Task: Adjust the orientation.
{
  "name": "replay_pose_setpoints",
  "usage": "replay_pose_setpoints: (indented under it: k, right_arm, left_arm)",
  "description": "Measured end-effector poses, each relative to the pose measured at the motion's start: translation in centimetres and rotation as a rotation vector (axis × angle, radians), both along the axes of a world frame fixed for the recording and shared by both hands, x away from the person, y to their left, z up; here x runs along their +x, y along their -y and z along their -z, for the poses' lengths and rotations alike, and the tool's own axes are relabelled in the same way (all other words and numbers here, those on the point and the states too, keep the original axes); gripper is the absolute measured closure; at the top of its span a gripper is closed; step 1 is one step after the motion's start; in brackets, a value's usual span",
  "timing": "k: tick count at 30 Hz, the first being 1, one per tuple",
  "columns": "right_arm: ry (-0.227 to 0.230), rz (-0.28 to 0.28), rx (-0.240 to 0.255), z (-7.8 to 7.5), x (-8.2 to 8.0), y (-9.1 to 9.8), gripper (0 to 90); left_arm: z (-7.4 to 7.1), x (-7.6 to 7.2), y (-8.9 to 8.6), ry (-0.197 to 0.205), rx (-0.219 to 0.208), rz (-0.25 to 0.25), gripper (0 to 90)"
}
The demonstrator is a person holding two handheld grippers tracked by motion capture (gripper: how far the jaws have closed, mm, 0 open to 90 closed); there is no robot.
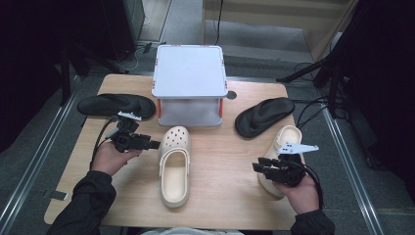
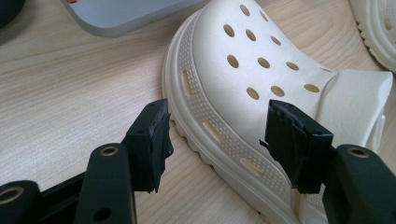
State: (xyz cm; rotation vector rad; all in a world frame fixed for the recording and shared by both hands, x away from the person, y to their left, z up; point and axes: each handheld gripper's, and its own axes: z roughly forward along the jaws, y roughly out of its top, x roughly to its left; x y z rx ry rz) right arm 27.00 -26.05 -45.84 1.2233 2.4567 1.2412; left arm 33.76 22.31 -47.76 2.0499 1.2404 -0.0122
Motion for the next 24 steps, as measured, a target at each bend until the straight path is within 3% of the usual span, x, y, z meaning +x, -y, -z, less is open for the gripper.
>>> replay_pose_setpoints:
  k: [19,24]
  right_arm:
    - [0.007,0.107,0.007,0.0,-1.7,5.6,69.0]
    - [-0.010,0.140,-0.003,0.4,-2.4,7.4,80.8]
  left_arm:
    - [0.0,0.4,0.6,0.026,0.030,0.017,39.6]
    - [0.0,0.4,0.7,0.026,0.028,0.023,39.5]
